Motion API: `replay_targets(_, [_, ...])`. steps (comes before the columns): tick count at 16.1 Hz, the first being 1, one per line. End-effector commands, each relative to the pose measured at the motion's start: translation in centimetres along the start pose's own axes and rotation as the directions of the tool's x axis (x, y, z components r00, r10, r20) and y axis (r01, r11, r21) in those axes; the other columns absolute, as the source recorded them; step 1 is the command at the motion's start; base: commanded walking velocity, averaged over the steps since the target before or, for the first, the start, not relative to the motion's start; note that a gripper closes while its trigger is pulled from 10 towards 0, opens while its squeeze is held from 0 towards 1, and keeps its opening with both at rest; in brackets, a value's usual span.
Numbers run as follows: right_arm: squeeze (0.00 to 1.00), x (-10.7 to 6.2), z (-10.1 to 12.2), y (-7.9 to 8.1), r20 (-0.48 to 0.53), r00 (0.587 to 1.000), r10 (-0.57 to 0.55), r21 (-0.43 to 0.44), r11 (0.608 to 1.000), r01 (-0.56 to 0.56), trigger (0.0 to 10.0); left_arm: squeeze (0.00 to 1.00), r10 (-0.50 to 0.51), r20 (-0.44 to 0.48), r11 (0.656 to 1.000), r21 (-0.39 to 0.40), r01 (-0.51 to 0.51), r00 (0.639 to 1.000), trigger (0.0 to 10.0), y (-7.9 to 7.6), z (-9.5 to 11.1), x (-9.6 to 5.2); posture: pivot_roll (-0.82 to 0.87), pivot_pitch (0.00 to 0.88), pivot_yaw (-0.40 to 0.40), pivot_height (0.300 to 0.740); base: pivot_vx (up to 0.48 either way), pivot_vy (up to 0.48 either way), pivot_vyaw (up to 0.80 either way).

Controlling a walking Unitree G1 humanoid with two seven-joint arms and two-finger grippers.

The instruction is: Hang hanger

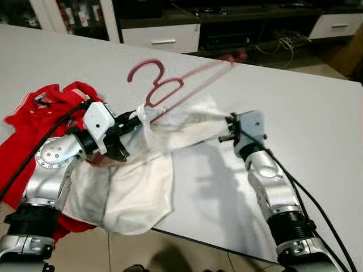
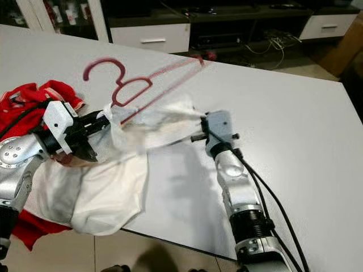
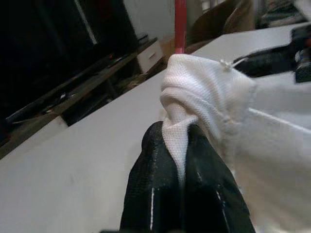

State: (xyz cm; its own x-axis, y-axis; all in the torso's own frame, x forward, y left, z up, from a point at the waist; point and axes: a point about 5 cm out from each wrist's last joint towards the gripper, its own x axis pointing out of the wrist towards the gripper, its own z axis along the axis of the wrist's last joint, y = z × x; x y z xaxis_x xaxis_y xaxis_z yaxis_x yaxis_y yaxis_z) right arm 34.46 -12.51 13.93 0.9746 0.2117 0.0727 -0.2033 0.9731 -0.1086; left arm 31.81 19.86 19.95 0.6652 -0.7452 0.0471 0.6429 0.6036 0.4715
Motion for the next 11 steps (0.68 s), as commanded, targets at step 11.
replay_targets(11, [0.00, 0.0, 2.2, -7.4, 0.026, 0.970, -0.243, 0.061, 0.969, 0.241, 0.0, 0.00, -0.154, -0.044, 0.988, -0.024, 0.153, 0.987, 0.0, -2.8, -0.4, -2.0, 0.07, 0.099, -0.039, 0.740, 0.000, 0.000, 0.00])
